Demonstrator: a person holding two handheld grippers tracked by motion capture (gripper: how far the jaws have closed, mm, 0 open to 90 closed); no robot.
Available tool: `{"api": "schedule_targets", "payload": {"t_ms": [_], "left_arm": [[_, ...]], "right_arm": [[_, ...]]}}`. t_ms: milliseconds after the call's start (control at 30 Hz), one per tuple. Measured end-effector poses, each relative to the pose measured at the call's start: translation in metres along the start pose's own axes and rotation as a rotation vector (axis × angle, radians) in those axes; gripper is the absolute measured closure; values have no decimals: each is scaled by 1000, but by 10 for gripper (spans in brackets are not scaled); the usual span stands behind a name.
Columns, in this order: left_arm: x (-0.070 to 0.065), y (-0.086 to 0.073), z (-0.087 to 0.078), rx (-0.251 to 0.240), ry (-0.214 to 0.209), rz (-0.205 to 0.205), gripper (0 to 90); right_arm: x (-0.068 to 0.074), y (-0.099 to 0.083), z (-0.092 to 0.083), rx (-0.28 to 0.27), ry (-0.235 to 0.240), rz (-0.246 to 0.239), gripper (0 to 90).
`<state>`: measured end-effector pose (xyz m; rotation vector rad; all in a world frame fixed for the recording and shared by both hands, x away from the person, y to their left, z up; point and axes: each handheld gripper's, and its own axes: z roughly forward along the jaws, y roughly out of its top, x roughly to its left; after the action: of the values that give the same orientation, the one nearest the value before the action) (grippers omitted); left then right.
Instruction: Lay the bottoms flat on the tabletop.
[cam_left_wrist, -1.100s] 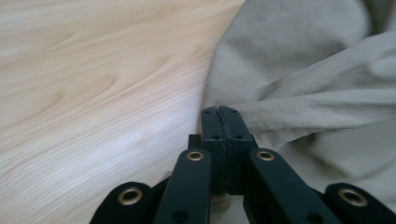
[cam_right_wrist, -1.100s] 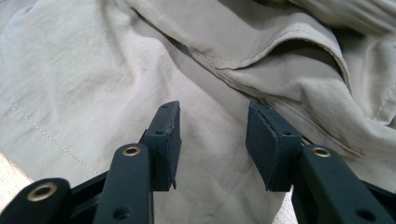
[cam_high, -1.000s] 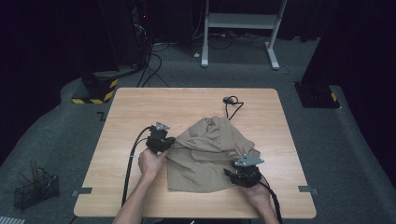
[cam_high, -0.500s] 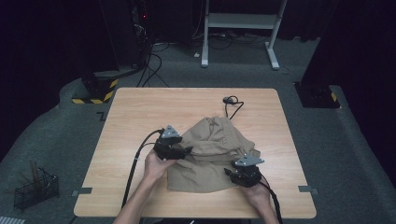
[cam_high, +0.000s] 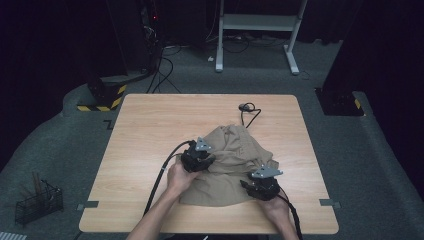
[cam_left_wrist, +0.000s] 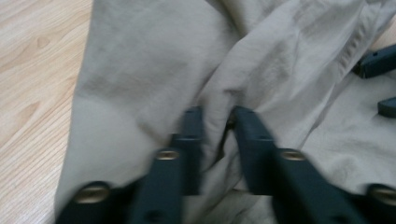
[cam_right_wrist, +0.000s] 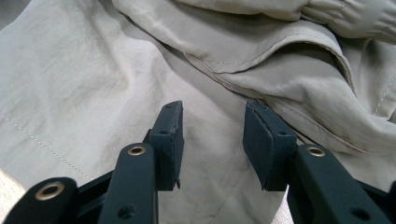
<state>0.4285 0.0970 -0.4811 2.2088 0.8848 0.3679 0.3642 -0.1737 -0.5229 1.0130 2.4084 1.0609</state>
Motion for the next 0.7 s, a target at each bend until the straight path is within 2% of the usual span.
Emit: {"api": "schedule_targets", "payload": {"t_ms": [67,167,233,333,433,533,633,700], "left_arm": [[3,0,-4,-10,4,-16,856],[9,1,-10,-31,23,-48,874],[16,1,-19,-66,39,-89,876],[29,-1,-27,-89,78,-145,876],[42,-8,-31,-59,171,-153,876],[55,-18,-30,-15,224,-164,875],[71,-32,-26,22,253,-223,872],[74,-37,-25,33,252,-240,864]], "right_arm": [[0,0,0,0,-2,-1,582],[0,0,0,-1,1,1,582],[0,0,0,0,-1,-1,582],[0,0,0,-1,3,2,581],[-1,0,0,1,6,4,578],[0,0,0,-1,3,0,576],[0,0,0,0,2,-2,575],[0,0,0,-2,4,-1,575]]}}
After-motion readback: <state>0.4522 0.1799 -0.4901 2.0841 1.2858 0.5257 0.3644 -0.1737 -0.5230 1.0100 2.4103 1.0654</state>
